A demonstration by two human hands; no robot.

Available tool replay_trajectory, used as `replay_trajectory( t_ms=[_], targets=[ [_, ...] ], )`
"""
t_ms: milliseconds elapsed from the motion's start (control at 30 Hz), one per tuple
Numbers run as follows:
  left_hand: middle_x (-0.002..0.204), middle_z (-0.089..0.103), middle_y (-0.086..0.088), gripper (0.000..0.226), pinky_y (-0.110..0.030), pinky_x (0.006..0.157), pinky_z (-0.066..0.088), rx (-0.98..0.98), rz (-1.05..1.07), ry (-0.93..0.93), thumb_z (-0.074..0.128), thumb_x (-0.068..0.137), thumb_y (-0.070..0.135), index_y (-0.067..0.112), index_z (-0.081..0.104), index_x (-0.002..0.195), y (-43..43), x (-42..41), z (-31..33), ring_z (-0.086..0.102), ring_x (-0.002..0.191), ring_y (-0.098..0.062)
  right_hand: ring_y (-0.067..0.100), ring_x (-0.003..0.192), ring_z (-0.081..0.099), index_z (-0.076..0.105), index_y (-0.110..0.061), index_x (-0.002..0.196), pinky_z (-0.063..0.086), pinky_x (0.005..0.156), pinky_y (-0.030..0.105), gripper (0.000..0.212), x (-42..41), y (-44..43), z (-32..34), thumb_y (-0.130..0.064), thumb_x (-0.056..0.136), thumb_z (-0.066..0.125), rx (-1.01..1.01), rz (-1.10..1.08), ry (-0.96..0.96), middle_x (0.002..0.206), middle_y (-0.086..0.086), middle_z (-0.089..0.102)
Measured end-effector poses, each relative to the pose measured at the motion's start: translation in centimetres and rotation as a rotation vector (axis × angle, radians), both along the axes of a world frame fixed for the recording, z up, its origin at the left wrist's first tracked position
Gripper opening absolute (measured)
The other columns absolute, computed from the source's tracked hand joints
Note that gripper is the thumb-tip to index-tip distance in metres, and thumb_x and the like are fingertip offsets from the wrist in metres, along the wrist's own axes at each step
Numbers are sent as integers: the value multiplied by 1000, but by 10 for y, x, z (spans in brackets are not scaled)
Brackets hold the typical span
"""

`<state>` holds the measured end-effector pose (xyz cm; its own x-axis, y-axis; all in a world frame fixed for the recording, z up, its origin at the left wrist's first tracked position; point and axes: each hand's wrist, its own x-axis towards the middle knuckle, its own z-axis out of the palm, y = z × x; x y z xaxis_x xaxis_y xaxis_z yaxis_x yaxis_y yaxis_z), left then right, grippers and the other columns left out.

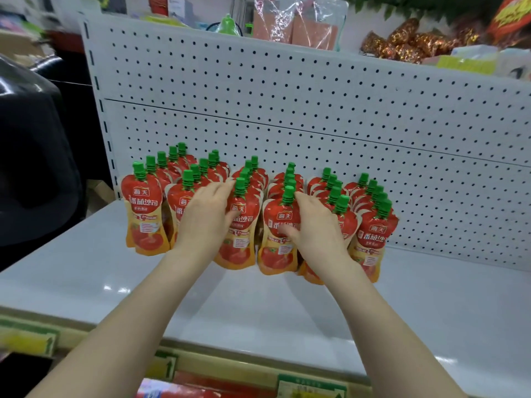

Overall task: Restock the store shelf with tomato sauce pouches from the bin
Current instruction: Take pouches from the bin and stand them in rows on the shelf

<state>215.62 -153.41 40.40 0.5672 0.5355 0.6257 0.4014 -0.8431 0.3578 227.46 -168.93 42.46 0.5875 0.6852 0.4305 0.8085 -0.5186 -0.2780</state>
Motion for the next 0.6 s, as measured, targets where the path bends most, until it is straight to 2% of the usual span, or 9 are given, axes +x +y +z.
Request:
replay_trajectory(
  t_ms=[133,233,300,500,600],
  targets=[
    [126,56,-4,62,-36,96,47,-34,-39,-18,71,85,21,13,45,141,3,2,1,60,108,-24,32,109,58,42,-13,132,46,85,38,61,-2,12,-7,-35,85,74,74,-65,18,126,4,49],
    [126,56,-5,58,-38,96,49,-50,-73,-53,72,84,18,11,48,137,5,4,-1,62,103,-25,29,102,59,44,-13,126,39,75,30,55,-4,19,-12,-33,85,75,127,-94,5,121,4,49],
    [124,57,-5,57,-38,95,50,-44,-87,-67,72,83,17,11,50,135,7,6,-2,63,101,-25,28,101,59,44,-13,126,37,74,28,54,-3,21,-14,-32,86,74,148,-100,3,122,4,49],
    [124,57,-6,53,-40,96,50,-21,-128,-103,72,83,15,10,51,132,13,9,-8,62,105,-24,28,107,60,44,-12,129,44,79,30,55,-3,22,-19,-31,86,74,196,-112,10,128,5,48],
    [125,57,-6,54,-39,97,50,-9,-138,-110,73,83,15,10,51,132,14,9,-10,61,107,-24,29,107,59,43,-12,131,38,76,26,55,-2,23,-19,-30,88,72,182,-103,3,130,6,47]
  ],
)
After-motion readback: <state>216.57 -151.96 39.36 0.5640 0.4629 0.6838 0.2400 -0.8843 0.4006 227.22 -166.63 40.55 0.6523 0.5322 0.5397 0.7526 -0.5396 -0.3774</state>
